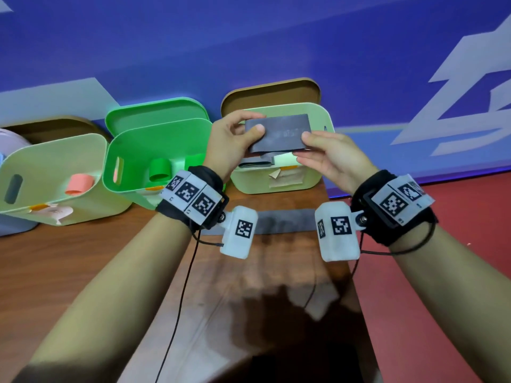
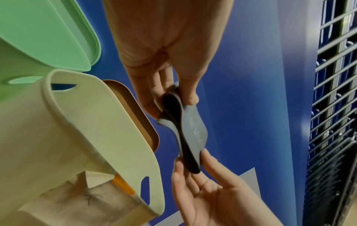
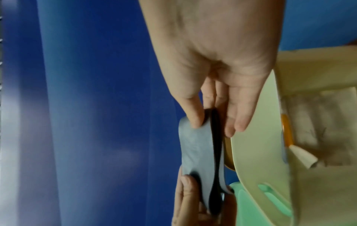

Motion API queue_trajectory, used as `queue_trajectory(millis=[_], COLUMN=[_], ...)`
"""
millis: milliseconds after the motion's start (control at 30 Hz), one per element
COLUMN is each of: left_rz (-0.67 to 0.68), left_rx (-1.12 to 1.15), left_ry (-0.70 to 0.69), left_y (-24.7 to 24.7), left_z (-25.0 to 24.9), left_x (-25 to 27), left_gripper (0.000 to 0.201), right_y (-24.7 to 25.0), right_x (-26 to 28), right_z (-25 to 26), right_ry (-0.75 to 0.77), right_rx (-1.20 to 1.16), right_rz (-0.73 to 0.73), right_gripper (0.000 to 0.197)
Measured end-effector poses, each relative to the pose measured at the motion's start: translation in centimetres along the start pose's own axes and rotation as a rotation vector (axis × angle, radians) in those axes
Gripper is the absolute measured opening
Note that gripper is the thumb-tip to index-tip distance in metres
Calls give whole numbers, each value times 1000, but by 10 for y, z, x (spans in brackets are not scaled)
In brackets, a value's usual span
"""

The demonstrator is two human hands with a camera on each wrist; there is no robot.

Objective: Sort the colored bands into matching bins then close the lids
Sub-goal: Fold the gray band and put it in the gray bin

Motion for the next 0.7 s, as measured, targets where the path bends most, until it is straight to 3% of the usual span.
queue_trajectory(millis=[200,367,467,567,667,700], left_rz=[11,69,137,235,286,281], left_rx=[-120,-206,-259,-247,-183,-180], left_ry=[0,61,160,349,521,562], left_y=[-16,-31,-40,-50,-55,-55], left_z=[-3,-6,7,26,37,41], left_x=[-25,-54,-67,-75,-79,-83], left_gripper=[18,15,16,16,17,21], right_y=[14,35,51,62,72,72], right_x=[-9,-26,-39,-50,-61,-63], right_z=[13,39,41,36,26,23], right_ry=[29,105,83,41,-21,-49], right_rx=[267,431,471,486,483,497], right_rz=[-17,-125,-212,-289,-322,-327], right_gripper=[18,21,27,28,9,12])
Point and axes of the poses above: each hand's wrist, its own x-axis away from the middle knuckle, its own y-axis out of the back of the hand, z = x × y, the point moved 8 cm from there along -x, towards the middle knuckle, and after that the axes turned 8 degrees about z, right-handed, at the moved point
